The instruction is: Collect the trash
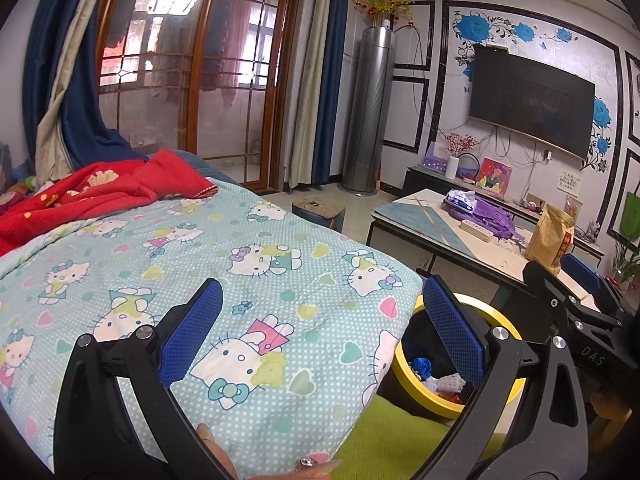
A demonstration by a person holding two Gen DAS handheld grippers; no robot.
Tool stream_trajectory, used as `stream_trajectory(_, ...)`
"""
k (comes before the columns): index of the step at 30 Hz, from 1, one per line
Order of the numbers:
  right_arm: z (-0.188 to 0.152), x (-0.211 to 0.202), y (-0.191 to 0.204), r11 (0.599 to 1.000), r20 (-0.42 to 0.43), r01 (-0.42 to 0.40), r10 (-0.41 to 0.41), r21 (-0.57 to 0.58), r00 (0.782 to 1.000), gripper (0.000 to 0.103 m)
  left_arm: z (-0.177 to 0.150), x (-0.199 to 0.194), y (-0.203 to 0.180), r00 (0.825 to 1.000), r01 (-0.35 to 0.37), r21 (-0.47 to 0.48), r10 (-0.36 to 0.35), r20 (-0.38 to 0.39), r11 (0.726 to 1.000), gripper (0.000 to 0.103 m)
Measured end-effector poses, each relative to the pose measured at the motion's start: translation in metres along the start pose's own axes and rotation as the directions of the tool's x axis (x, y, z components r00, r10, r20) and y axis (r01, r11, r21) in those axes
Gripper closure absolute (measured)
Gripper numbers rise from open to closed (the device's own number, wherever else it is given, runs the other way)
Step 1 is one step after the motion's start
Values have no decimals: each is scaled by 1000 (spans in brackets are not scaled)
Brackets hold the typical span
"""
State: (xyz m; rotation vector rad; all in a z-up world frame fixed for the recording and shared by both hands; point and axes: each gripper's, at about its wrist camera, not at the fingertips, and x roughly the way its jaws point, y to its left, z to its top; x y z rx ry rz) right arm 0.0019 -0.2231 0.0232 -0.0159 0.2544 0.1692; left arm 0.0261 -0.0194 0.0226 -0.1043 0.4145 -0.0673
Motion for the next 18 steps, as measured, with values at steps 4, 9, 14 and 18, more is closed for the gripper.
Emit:
stream_trajectory(4,1,2,2,1000,-7,-6,5,-10,1000,6,-3,6,3,999,-24,-17,24,-31,1000,11)
stream_trajectory(9,8,14,19,997,-13,-58,57,-60,998,6,-1,7,23,998,-49,-77,46,-45,996,11)
stream_trajectory(14,25,66,104,944,-181,-307,283,-122,942,6,11,-1,106,964,-260,-177,245,-101,949,11)
stream_trajectory(18,21,105,224,821,-363,-547,466,-163,807,6,8,-23,207,851,-523,-238,491,-184,818,11)
